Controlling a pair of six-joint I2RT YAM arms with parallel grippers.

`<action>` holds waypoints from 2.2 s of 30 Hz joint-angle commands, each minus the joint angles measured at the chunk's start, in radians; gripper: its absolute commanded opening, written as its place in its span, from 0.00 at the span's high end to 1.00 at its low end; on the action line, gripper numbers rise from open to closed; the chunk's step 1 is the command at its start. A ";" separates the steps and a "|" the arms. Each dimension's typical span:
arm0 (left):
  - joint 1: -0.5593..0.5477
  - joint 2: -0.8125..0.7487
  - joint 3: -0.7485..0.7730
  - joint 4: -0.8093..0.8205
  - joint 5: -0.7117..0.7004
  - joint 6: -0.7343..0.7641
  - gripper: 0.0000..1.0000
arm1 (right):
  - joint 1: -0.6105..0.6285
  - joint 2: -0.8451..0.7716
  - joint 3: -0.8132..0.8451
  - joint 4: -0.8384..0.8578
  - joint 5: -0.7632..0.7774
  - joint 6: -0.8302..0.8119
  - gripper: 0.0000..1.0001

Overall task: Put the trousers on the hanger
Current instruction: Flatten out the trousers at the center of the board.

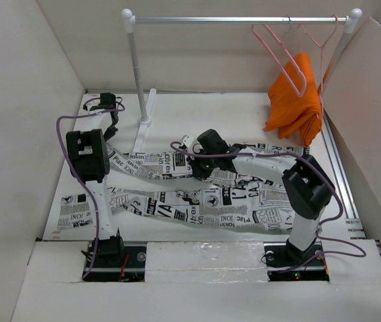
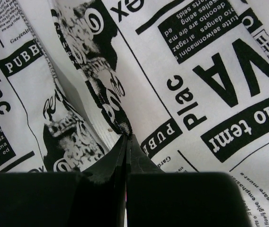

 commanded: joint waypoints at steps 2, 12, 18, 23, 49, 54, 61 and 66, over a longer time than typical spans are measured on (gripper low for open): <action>0.026 0.003 -0.028 -0.031 -0.008 -0.014 1.00 | -0.025 -0.032 -0.012 0.032 -0.031 0.010 1.00; 0.026 -0.123 0.228 -0.085 0.081 -0.026 1.00 | -0.073 -0.033 0.057 0.026 -0.066 0.013 1.00; 0.063 -0.308 0.158 -0.051 0.087 -0.120 1.00 | -0.062 -0.089 0.036 -0.012 -0.097 -0.010 1.00; 0.172 -0.503 -0.211 0.145 0.225 -0.133 1.00 | 0.025 -0.087 -0.033 0.006 -0.125 -0.024 1.00; 0.063 -0.120 -0.213 0.173 0.158 -0.011 0.59 | 0.041 -0.020 -0.112 0.040 -0.085 -0.027 1.00; 0.063 -0.102 -0.209 0.182 0.168 -0.010 0.81 | 0.041 -0.020 -0.092 0.021 -0.082 -0.032 1.00; 0.063 -0.128 -0.138 0.142 0.174 -0.011 1.00 | 0.022 -0.020 -0.069 0.012 -0.079 -0.036 1.00; 0.063 -0.236 -0.007 0.080 0.219 -0.051 1.00 | 0.013 -0.030 -0.040 0.000 -0.079 -0.043 1.00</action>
